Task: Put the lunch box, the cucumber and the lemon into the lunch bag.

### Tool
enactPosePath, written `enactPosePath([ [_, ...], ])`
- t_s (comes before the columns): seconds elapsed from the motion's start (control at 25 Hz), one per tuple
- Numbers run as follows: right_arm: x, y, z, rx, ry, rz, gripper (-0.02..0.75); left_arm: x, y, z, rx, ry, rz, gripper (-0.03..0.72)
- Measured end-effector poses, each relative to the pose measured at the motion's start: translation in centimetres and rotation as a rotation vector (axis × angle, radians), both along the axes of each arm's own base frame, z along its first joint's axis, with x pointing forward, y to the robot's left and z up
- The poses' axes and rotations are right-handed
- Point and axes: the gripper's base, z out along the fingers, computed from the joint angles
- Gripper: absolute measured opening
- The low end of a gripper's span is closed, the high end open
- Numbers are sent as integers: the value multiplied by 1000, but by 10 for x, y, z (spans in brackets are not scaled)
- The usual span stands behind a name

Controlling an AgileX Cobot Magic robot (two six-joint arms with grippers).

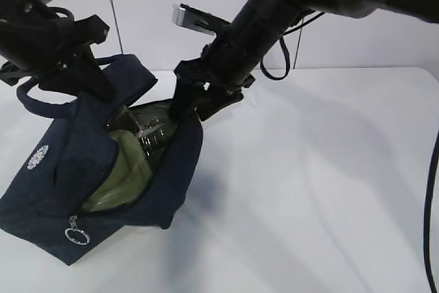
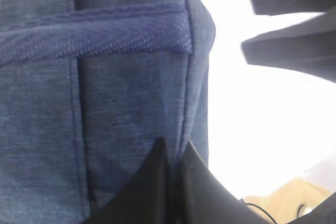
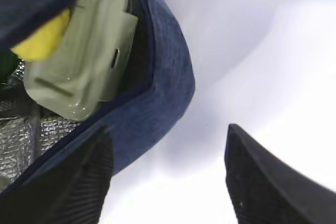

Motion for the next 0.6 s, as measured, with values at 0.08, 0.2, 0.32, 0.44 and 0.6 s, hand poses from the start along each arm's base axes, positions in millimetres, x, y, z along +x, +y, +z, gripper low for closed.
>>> enactPosePath([
  [0.08, 0, -7, 3, -86, -29, -12, 484, 0, 0, 0, 0, 0, 0, -1],
  [0.2, 0, -14, 11, -135, -59, -26, 484, 0, 0, 0, 0, 0, 0, -1],
  [0.32, -4, -17, 28, -140, -99, -31, 484, 0, 0, 0, 0, 0, 0, -1],
  [0.44, -8, -24, 48, -180, -149, -53, 484, 0, 0, 0, 2, 0, 0, -1],
  [0.6, -14, -33, 60, -237, -180, -85, 484, 0, 0, 0, 2, 0, 0, -1],
])
